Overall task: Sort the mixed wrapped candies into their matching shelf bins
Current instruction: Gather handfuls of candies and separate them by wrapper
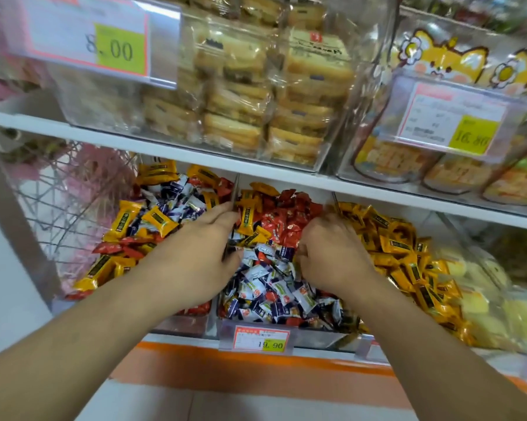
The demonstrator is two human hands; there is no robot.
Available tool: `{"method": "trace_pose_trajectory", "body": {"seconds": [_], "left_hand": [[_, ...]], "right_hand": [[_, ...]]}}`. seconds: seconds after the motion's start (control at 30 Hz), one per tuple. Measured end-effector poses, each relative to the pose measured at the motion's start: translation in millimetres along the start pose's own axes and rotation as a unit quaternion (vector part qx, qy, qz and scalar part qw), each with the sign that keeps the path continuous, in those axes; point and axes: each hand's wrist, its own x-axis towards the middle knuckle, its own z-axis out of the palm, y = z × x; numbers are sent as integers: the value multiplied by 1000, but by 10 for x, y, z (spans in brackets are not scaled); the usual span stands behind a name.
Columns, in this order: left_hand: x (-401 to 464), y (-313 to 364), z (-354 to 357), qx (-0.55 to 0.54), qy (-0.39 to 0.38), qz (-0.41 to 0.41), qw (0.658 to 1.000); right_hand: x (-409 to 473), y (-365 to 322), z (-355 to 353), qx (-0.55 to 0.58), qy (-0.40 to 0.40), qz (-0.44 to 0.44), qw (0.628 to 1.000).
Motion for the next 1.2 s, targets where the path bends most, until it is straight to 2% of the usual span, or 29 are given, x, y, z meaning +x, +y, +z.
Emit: {"method": "trace_pose_trajectory", "body": {"seconds": [0.1,0.2,0.27,0.33,0.37,0.43,0.47,0.57,0.67,0.73,0.77,0.83,0.97,1.07,1.13,1.2], "left_hand": [[-5,2,-6,-4,7,5,1000],[-8,23,-8,-6,42,27,999],[-10,102,-25,-11,78,62,995],[-20,224,-34,-48,80,77,993],[-28,297,-31,-81,66,69,992],[-44,412,15,-181,27,41,982],[-45,472,41,-242,15,24,970],[-33,622,69,-403,15,-30,915],[-32,755,98,-435,11,-45,899],[-37,817,124,-459,-6,-48,887],[-39,834,131,-458,-15,-47,888],[-33,824,142,-403,-12,-35,914],[-26,685,67,-220,88,3,972],[13,453,-6,-61,105,19,992],[37,276,-32,1,84,8,996],[44,152,-42,26,46,-8,999]], "right_hand": [[-20,54,-45,80,17,21,996],[-65,155,-111,164,94,35,981],[-172,177,-229,208,118,53,970],[-300,162,-349,310,122,83,939],[-361,141,-401,383,120,98,911],[-460,71,-473,489,99,122,858],[-497,57,-475,509,87,120,848],[-583,70,-465,496,73,79,861],[-652,239,-444,359,88,-47,928],[-687,309,-447,298,86,-138,941],[-691,335,-438,285,88,-149,943],[-681,417,-425,261,104,-113,953],[-624,754,-403,236,168,66,955],[-543,998,-347,127,199,183,954],[-496,970,-330,97,172,190,962],[-454,794,-339,122,154,140,970]]}}
